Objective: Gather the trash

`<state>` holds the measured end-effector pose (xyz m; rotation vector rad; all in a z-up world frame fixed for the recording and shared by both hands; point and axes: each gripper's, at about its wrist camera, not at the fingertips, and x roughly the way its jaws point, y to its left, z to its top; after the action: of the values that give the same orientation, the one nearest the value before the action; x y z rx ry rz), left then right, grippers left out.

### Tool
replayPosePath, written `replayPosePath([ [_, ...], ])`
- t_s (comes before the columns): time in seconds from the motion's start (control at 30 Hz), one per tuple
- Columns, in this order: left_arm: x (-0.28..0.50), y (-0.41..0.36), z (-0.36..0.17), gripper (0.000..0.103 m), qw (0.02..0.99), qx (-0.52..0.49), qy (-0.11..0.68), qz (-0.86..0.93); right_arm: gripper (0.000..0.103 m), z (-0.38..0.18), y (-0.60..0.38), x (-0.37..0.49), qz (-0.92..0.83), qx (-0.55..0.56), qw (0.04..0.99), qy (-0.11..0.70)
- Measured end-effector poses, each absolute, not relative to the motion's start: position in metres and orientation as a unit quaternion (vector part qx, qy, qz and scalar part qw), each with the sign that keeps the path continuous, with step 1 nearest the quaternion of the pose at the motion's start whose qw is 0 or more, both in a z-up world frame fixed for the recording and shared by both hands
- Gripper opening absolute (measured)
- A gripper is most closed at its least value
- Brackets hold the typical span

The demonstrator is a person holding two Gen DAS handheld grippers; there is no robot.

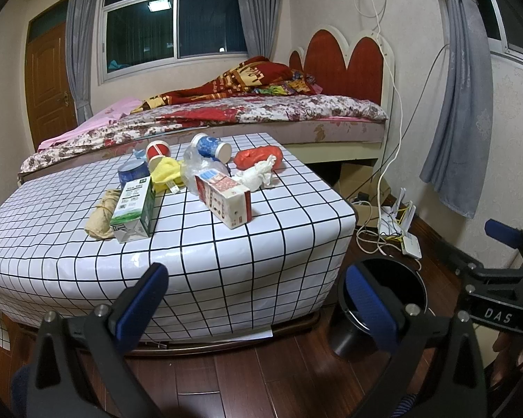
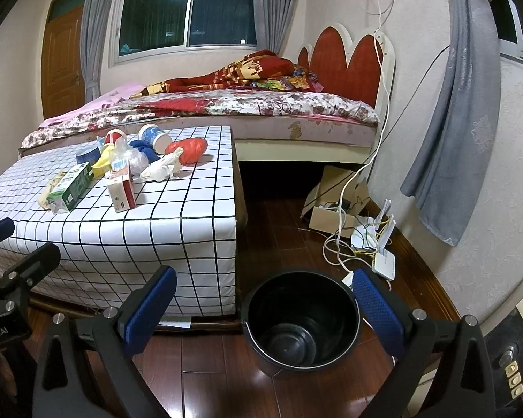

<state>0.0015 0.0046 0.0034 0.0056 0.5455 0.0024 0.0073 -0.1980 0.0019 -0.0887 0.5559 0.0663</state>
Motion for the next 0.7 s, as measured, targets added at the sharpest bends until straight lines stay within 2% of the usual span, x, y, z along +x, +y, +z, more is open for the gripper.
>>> replayPosePath([
  [0.27,-0.004,0.011,-0.006,0.102,0.963,-0.002,0.269,0.008,0.102,-0.001,-0.193,0.012,0.038,-0.048,0.958,0.28],
  [0.5,0.007,0.048,-0.017,0.102,0.961,-0.013,0.273,0.043,0.102,-0.013,-0.172,0.03,0.065,-0.07,0.947,0.307],
  [0.7,0.018,0.087,-0.02,0.102,0.955,-0.033,0.287,0.073,0.102,-0.013,-0.139,0.041,0.115,-0.082,0.946,0.292],
])
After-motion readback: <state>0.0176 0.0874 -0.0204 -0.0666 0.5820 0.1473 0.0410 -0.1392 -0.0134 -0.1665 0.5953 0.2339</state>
